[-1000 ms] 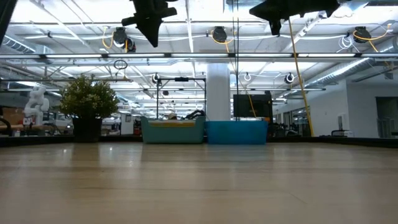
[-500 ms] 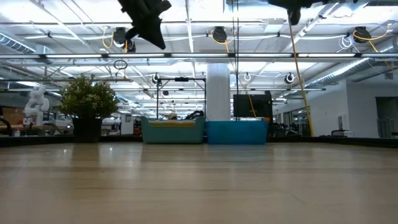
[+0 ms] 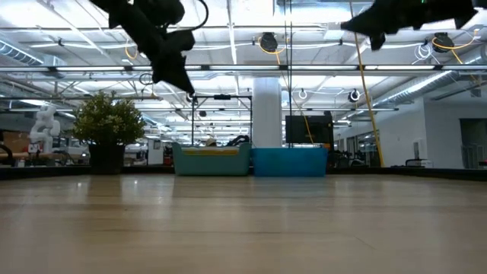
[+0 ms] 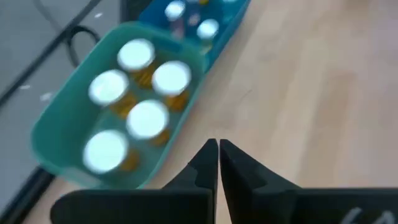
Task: Pick and place medicine bottles into bin by pill shape (circle, oval)
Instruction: Return to Home Position
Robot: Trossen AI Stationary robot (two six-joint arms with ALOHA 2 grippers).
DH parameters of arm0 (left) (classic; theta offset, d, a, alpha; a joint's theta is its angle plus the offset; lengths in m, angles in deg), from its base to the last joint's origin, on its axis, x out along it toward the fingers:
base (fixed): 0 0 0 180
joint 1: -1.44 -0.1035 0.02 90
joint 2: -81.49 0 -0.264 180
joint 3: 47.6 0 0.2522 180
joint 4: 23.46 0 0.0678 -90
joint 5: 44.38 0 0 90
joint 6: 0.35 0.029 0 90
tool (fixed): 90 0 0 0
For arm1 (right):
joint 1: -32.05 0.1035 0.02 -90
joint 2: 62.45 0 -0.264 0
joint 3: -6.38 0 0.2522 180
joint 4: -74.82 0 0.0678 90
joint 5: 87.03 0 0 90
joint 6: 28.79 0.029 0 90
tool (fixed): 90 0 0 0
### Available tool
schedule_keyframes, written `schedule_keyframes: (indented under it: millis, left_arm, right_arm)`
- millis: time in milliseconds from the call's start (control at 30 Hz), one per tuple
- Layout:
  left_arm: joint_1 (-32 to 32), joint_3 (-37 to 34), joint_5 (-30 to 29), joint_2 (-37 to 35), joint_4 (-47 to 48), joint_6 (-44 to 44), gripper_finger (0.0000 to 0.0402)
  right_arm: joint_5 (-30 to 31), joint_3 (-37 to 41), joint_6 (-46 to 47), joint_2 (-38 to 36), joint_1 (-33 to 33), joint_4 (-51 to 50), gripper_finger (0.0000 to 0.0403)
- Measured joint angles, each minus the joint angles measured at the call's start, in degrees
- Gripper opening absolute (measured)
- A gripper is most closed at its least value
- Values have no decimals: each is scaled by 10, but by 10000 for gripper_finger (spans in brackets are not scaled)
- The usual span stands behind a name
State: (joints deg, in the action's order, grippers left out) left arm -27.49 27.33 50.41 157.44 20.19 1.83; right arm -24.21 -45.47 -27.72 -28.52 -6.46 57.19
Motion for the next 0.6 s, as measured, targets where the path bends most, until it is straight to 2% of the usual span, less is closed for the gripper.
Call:
schedule_keyframes:
  millis: [67, 133, 300, 500, 600]
  left_arm:
    - [0, -13, -32, 1, 0, 16, 23]
    - [0, -24, -27, 0, -8, 17, 24]
    - [27, -112, 88, -31, -90, 21, 4]
    - [85, -226, 70, -101, -212, -12, 2]
    - [98, -260, 53, -132, -194, -18, 4]
  right_arm:
    - [0, 25, 11, 0, 0, 5, 0]
    - [0, 52, 13, 1, 0, 30, 0]
    - [0, 103, -17, -16, 3, 91, 0]
    - [2, 157, -72, -56, 42, 103, 0]
    - [6, 192, -66, -68, 61, 144, 0]
